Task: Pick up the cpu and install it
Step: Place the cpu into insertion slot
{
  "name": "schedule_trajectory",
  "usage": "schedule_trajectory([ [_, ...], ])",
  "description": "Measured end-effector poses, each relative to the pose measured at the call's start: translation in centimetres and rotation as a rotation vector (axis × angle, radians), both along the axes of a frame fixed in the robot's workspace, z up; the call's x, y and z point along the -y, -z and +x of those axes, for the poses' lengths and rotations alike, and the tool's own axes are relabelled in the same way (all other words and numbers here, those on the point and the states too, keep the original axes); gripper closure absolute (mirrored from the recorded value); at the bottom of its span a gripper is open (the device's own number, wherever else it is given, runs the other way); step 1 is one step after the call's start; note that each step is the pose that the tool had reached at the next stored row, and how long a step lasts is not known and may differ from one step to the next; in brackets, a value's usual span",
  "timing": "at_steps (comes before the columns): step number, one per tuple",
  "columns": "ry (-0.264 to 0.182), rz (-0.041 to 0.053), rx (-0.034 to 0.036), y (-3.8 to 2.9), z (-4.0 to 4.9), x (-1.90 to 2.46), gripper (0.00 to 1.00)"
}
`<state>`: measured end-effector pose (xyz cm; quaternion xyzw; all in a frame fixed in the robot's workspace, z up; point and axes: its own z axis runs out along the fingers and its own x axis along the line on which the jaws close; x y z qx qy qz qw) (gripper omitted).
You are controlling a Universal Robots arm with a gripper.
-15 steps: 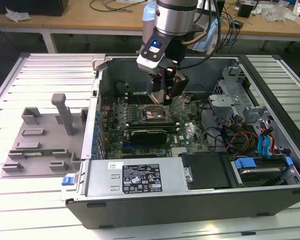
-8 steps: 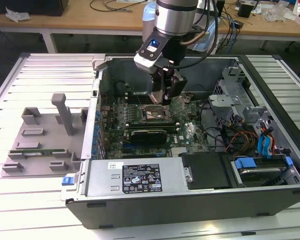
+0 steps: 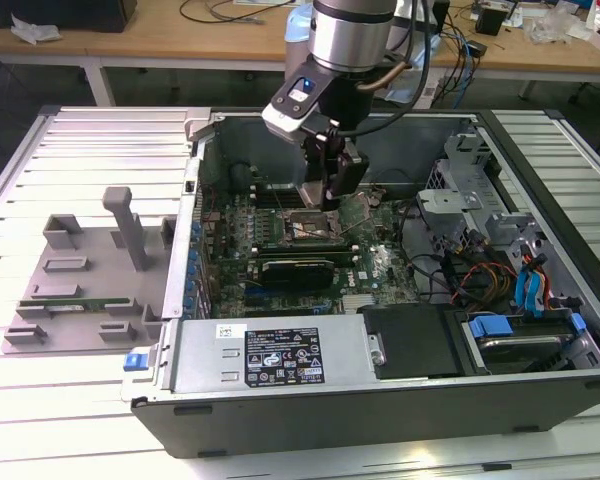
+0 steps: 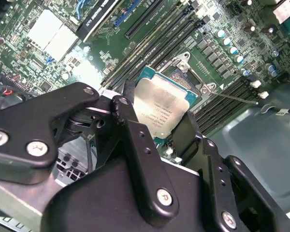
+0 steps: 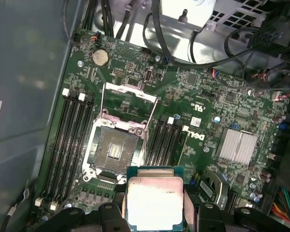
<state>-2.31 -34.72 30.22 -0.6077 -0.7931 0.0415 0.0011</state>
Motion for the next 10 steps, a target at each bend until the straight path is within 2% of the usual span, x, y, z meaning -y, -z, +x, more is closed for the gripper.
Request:
schedule_trajectory([
  [10,0.095,-0.0001,0.0,0.03,0.0,0.0,0.45],
])
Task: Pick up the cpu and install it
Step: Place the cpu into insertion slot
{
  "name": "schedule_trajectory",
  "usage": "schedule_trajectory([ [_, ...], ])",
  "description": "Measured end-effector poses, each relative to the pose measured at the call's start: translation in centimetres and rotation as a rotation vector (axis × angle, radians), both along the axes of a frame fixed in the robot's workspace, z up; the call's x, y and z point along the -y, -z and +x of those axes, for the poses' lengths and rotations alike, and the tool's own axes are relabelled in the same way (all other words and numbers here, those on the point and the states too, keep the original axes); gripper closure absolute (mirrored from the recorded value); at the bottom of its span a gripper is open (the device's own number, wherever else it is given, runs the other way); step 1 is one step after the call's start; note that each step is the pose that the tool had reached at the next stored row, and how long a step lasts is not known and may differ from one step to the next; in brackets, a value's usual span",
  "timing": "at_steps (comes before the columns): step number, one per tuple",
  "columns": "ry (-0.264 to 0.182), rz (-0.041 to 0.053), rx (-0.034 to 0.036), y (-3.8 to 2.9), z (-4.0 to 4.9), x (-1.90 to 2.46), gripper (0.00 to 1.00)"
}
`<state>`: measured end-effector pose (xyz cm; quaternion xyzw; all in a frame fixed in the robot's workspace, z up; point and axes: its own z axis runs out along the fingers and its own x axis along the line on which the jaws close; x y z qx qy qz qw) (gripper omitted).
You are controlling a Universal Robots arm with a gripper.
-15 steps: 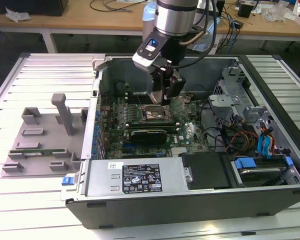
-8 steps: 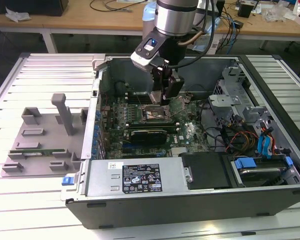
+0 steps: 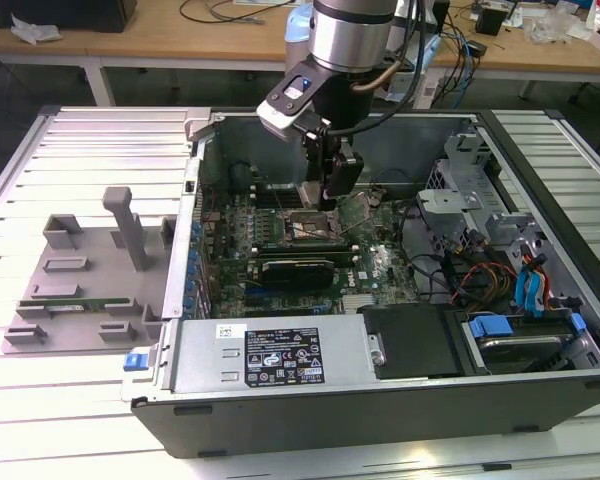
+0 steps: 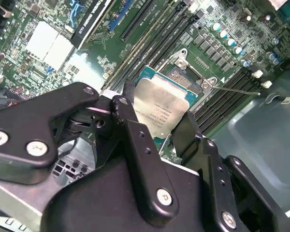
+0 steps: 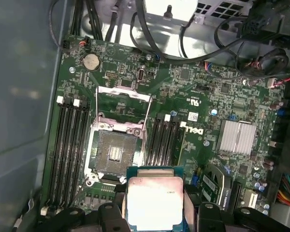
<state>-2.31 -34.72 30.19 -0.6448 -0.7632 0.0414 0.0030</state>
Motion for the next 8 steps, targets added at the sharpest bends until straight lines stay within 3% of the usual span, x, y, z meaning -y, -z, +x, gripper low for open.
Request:
schedule_trajectory([
  [8,0.076,0.0,-0.0001,0.04,0.0,0.0,0.45],
])
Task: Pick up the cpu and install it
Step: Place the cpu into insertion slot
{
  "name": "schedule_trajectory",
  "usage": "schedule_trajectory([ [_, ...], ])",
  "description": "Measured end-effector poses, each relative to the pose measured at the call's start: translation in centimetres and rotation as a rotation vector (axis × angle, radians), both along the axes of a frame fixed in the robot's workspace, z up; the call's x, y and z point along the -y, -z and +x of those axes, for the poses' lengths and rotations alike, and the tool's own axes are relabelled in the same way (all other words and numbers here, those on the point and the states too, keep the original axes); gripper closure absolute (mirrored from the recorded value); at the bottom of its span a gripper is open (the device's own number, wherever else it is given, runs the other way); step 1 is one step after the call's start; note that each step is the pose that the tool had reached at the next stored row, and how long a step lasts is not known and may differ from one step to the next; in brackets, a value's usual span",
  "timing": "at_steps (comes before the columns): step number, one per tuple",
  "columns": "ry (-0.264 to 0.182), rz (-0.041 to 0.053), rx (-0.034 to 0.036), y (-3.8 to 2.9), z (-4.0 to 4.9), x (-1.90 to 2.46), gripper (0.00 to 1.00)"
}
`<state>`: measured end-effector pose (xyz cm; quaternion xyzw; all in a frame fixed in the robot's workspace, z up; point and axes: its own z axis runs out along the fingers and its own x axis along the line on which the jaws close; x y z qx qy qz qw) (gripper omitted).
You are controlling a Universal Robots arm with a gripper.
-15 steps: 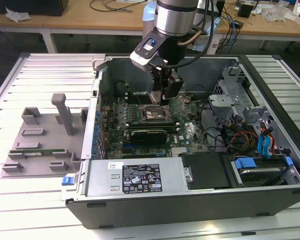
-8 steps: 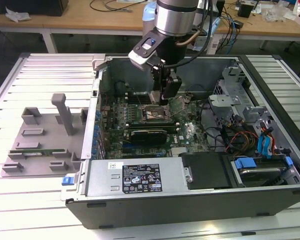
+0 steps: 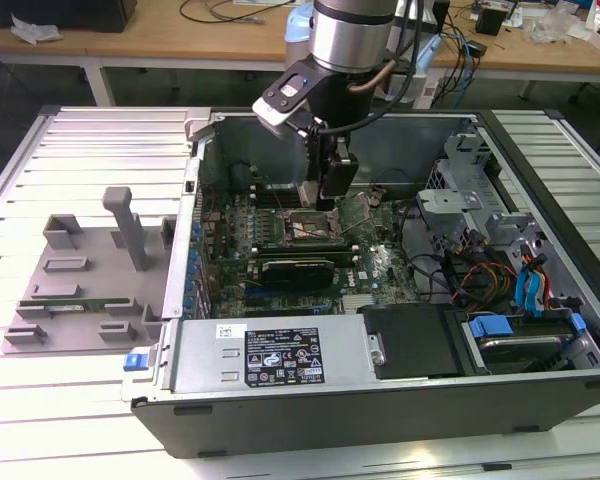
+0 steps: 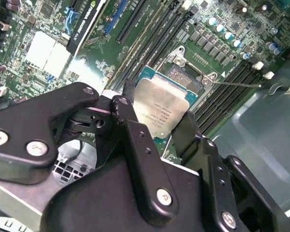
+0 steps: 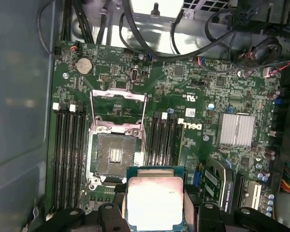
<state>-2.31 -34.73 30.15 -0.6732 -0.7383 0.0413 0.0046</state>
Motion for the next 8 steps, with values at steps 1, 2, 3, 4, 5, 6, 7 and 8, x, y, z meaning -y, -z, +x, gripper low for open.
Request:
schedule_trajectory([
  [1,0.009,0.0,0.0001,0.01,0.0,0.0,0.45],
  [2,0.018,0.0006,0.0,0.03,0.0,0.0,0.45],
  [3,0.027,0.0048,0.0,0.04,0.01,0.01,0.45],
  [4,0.034,0.0099,0.0,0.06,0.0,0.0,0.45],
  [5,0.048,0.0185,-0.0001,0.09,0.0,0.0,0.45],
  [6,0.064,0.0246,-0.0001,0.13,0.0,0.0,0.45],
  [7,0.065,0.0255,0.0,0.14,0.0,-0.01,0.45],
  [8,0.065,0.0256,-0.0001,0.15,0.0,0.0,0.45],
])
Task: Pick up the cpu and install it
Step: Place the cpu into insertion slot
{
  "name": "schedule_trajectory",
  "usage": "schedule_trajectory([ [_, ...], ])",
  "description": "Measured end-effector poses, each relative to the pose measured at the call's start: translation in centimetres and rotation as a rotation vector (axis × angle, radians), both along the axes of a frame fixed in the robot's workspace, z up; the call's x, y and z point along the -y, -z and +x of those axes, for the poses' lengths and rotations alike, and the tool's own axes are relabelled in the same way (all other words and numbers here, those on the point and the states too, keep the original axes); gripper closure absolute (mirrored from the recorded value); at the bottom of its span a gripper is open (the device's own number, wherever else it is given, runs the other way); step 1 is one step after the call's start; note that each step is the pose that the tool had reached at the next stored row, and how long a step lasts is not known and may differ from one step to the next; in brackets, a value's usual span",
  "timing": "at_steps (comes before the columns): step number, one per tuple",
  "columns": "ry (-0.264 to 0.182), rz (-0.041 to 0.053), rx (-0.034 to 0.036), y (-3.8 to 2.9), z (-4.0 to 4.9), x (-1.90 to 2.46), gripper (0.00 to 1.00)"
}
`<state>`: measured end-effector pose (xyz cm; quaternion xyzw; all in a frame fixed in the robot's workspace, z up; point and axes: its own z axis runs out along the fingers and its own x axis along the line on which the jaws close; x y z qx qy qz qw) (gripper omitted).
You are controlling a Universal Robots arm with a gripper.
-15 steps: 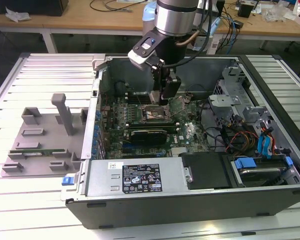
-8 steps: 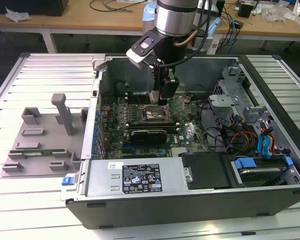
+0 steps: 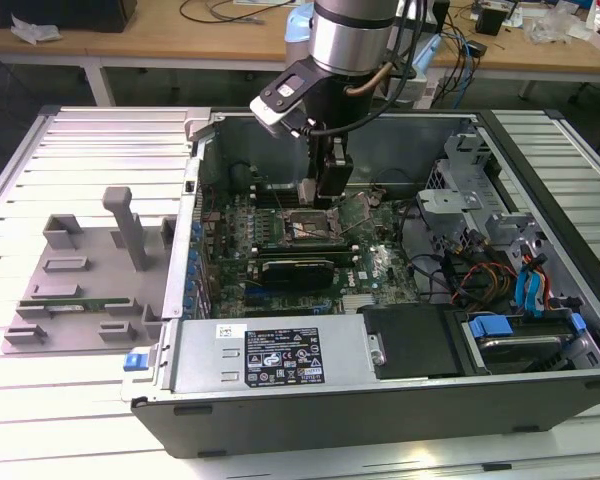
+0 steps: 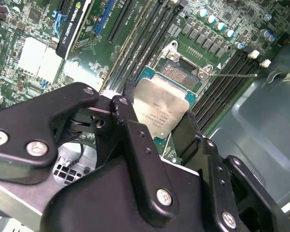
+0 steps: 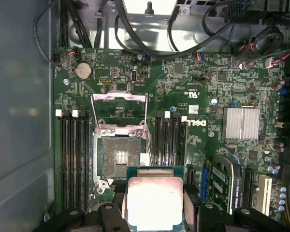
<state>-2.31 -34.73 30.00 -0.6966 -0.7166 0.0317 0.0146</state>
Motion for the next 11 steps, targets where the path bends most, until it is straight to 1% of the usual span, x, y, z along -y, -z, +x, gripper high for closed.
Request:
schedule_trajectory([
  [6,0.0,0.0,0.0,0.02,0.0,0.0,0.45],
  [11,0.0,0.0001,0.0,0.17,0.0,0.0,0.45],
])
